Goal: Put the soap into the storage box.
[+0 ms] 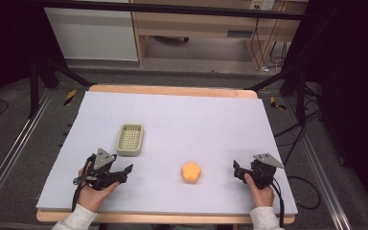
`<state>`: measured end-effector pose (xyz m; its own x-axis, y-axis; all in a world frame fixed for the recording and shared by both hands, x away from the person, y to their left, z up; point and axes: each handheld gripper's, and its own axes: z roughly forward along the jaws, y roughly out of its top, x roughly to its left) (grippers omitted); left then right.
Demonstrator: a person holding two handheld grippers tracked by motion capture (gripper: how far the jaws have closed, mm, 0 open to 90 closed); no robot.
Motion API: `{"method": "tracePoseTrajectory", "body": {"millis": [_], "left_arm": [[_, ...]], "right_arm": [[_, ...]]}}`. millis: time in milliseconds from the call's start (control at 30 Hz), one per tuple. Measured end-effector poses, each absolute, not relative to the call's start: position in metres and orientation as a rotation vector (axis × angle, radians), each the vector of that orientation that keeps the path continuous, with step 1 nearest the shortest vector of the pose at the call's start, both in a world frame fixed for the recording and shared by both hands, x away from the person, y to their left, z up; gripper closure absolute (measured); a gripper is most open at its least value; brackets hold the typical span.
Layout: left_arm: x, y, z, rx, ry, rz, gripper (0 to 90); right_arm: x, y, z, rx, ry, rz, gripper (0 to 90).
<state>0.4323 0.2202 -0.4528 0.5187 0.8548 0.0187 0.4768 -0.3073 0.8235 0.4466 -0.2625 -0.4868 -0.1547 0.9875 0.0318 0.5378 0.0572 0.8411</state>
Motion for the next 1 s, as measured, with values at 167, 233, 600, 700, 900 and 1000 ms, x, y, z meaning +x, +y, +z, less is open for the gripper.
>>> {"method": "tracePoseTrajectory", "body": {"millis": [167,233,600,700,900,1000], "left_arm": [[0.433,0.214,-0.451,1.962,1.076,0.586,27.9],[0.433,0.213,-0.451,1.96,1.074,0.584,27.9],[0.43,0.2,-0.448,1.97,1.034,0.564,26.5],[0.429,0.195,-0.446,1.98,1.019,0.552,26.4],[0.429,0.188,-0.443,1.998,0.994,0.54,26.4],[0.43,0.182,-0.441,2.009,0.975,0.535,25.6]], "right_arm": [[0.446,-0.263,-0.487,1.525,1.753,0.997,4.4],[0.446,-0.263,-0.487,1.526,1.752,0.999,4.4],[0.446,-0.263,-0.487,1.524,1.753,0.998,4.4],[0.446,-0.263,-0.487,1.523,1.754,0.996,4.4],[0.446,-0.263,-0.487,1.527,1.756,0.996,4.4],[0.446,-0.262,-0.487,1.525,1.757,0.992,4.4]]}}
